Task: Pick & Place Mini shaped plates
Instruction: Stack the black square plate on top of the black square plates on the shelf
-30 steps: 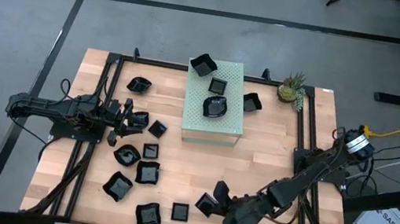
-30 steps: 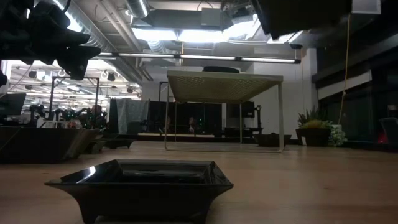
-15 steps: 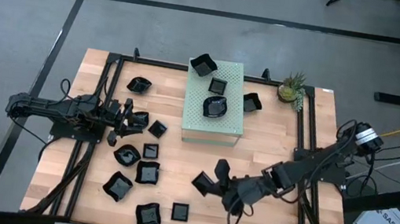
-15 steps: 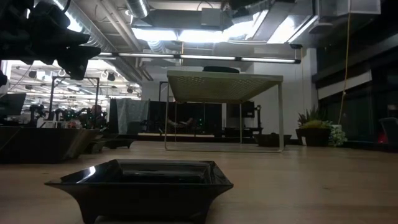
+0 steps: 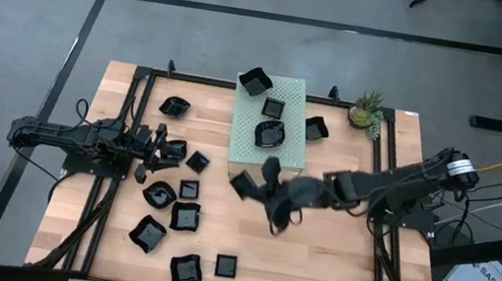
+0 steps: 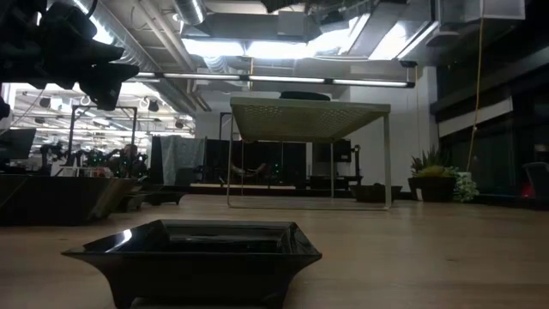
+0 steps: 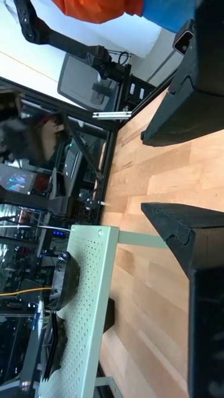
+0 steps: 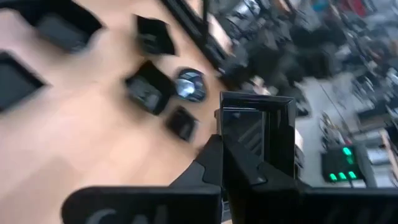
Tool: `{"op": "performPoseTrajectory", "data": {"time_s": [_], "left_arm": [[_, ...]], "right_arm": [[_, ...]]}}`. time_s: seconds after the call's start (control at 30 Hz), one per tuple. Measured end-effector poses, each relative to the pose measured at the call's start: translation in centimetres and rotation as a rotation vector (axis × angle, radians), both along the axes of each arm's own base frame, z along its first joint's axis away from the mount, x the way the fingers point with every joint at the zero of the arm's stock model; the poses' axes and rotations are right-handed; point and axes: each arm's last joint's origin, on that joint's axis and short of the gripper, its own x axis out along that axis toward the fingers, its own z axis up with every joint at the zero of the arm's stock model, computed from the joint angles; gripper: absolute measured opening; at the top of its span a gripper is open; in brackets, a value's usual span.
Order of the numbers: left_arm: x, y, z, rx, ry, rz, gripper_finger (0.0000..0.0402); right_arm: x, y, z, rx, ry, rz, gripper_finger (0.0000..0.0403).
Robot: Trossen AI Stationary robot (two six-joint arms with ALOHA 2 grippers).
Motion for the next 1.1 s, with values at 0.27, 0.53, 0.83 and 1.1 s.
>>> {"op": "performPoseTrajectory", "data": {"time_s": [0.27, 0.53, 0.83, 1.1], "left_arm": [[0.0, 0.0, 0.0, 0.000, 0.000, 0.000, 0.0152], [0.0, 0.0, 0.0, 0.000, 0.000, 0.000, 0.0152], [0.0, 0.0, 0.0, 0.000, 0.000, 0.000, 0.0152], [0.0, 0.0, 0.0, 0.000, 0.000, 0.000, 0.0152]], "right_arm": [[1.2, -5.1, 0.8, 0.008, -0.036, -0.158, 0.0004], [1.4, -9.5, 1.0, -0.015, -0.069, -0.402, 0.0004], [0.9, -13.7, 0.6, 0.103, -0.059, -0.611, 0.0004], [0.0, -16.7, 0.0, 0.192, -0.025, -0.756, 0.0004]]}}
